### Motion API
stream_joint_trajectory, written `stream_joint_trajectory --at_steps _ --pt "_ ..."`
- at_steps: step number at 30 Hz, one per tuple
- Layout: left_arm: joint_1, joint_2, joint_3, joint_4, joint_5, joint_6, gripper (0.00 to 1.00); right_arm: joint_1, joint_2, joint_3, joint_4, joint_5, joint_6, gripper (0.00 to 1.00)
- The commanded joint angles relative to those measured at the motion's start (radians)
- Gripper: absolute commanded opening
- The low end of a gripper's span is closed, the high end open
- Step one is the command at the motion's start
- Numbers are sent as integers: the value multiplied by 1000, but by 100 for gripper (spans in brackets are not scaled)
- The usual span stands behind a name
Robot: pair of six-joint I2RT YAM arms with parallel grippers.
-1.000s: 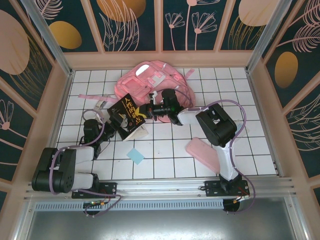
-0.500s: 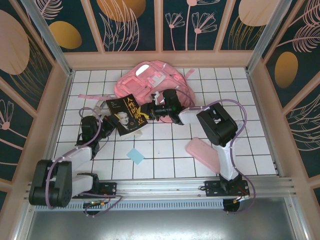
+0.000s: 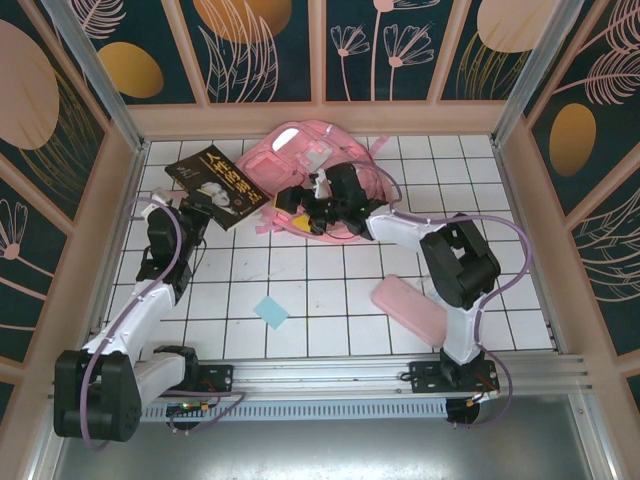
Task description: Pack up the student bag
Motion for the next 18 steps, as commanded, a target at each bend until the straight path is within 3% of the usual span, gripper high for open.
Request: stream_joint_trajectory --at_steps 1,10,18 --pt "-17 36 -22 309 -96 -106 0 41 -41 -66 209 -14 178 99" --pt "-89 77 -36 476 -159 -123 0 98 53 -80 615 42 492 99" --pt "-141 74 -52 513 -188 -146 0 115 132 -16 788 68 621 99"
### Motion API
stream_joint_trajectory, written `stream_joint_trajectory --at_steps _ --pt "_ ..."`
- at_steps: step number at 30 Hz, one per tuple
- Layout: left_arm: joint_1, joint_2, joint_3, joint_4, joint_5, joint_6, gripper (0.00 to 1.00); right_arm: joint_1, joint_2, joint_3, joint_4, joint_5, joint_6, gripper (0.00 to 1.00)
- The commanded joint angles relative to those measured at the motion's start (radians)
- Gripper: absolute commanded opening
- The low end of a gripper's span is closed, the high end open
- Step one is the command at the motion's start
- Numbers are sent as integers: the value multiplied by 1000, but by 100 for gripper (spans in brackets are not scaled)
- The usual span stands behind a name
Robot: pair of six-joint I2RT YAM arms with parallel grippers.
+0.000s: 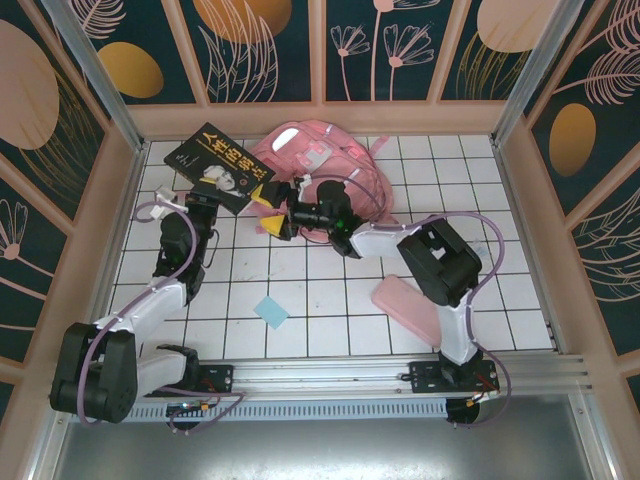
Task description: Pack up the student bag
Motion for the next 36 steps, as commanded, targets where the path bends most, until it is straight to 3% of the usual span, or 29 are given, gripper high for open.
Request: stream_joint_trajectory --at_steps 1,5,9,18,24,25,26,28,30,33,36 --pt "-20 -20 -8 152 -25 -41 0 10 26 45 165 37 91 99" --pt "-40 -14 -18 171 -26 -58 0 10 44 76 194 60 107 98" --pt "-52 -14 -18 170 -30 -60 0 10 72 112 217 62 120 89" --pt "-79 -20 -27 159 -37 -69 0 5 102 144 253 76 125 32" --pt "-83 -27 -31 117 -40 -72 0 -11 64 115 194 109 57 1" --pt "-84 -27 -28 102 -33 -70 0 -16 58 112 179 111 38 0" --pt "-83 -29 -24 86 -25 -64 10 -21 50 109 158 112 18 0" --pt "-83 -28 -1 33 3 -30 51 -42 23 91 119 115 -37 0" --pt "-84 -29 39 -69 32 18 74 -75 -12 72 57 110 -110 0" --pt "-86 -14 106 -216 87 110 80 -139 -84 53 -79 93 -250 0" --pt "-93 24 157 -291 154 192 80 -213 -159 43 -244 82 -385 0"
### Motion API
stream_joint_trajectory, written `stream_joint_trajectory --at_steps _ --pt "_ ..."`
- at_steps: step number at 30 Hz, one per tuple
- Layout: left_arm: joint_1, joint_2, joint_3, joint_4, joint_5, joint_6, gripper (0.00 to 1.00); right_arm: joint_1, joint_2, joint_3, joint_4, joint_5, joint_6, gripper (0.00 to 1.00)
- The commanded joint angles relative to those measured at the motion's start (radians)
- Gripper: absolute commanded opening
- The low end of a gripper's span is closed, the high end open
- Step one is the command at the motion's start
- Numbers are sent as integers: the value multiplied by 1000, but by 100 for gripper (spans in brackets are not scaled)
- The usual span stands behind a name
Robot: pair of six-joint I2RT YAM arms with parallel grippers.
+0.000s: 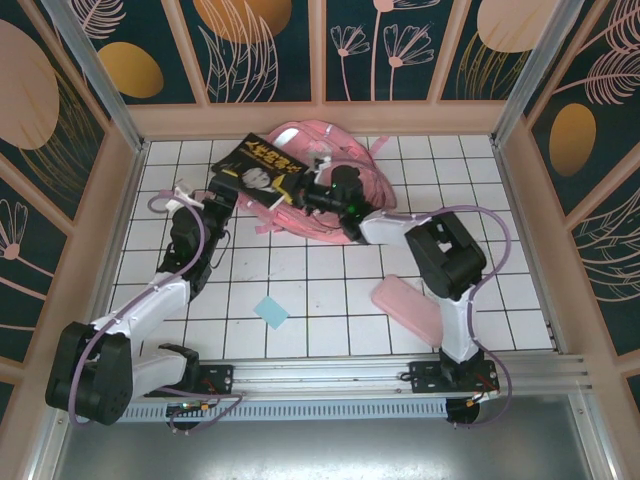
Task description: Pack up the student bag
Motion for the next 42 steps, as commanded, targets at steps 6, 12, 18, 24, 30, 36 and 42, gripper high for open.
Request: stream_joint_trajectory --at_steps 6,12,18,24,30,36,42 --pt "-93 188 303 -326 188 354 76 -231 -282 -48 -348 1 -394 0" --pt "-213 457 677 -640 187 593 73 -407 -421 -88 -614 13 -580 0" --pt "-298 718 949 -811 180 709 71 -582 -561 -176 -746 15 -674 0" --pt "-374 963 1251 -1062 129 847 69 -712 -668 -265 -784 -6 -693 0" --pt "-449 1140 1482 -1272 -19 976 70 -740 -714 -330 -772 -15 -684 0" --pt "-452 1203 1530 -1290 -197 968 69 -742 -731 -340 -764 -42 -676 0" --pt "-453 1259 1543 -1305 -238 1005 64 -741 -751 -347 -769 -30 -678 0"
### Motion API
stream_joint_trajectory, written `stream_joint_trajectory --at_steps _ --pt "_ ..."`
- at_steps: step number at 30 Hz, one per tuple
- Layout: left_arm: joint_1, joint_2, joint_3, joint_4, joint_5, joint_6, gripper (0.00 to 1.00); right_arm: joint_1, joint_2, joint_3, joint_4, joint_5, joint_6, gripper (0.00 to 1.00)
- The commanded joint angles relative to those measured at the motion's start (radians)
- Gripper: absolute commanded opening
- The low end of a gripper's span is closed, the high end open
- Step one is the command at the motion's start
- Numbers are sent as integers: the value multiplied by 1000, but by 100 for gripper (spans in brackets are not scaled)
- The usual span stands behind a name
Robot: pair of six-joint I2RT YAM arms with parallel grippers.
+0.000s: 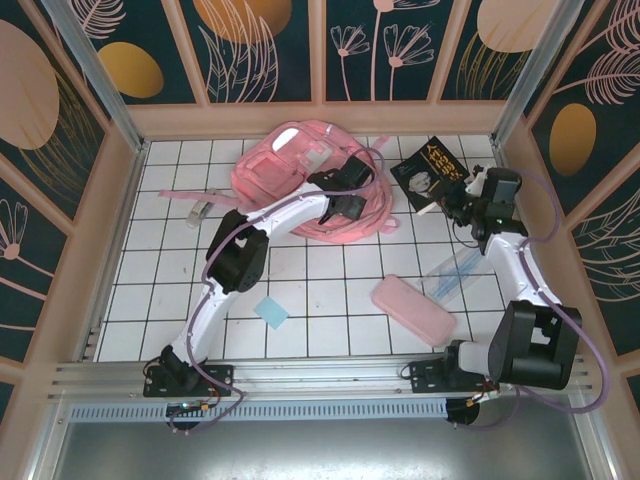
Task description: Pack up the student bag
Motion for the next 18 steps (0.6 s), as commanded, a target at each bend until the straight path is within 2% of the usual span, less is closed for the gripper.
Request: stream_joint_trajectory --at_steps 1,6,9,10,11,13,15,18 --pt "4 54 30 -49 -45 42 63 -4 -46 -1 67 -21 -18 0" --pt "5 82 -10 -57 68 54 67 -4 -56 -6 68 -15 -14 0" --pt "5 80 -53 -56 51 56 69 -4 -61 -7 71 -12 -14 0" --pt "4 80 -65 -57 40 55 64 -3 -63 -7 73 -13 -12 0" --pt "5 80 -73 -58 30 57 55 -4 -64 -9 76 -12 -12 0" --pt "6 79 -71 -59 16 58 24 -4 -70 -10 82 -15 -15 0" --pt "6 73 -41 -74 10 60 1 -4 -78 -11 83 -10 -19 0" --pt "15 23 3 -82 13 58 0 -9 -101 -11 81 9 -31 0"
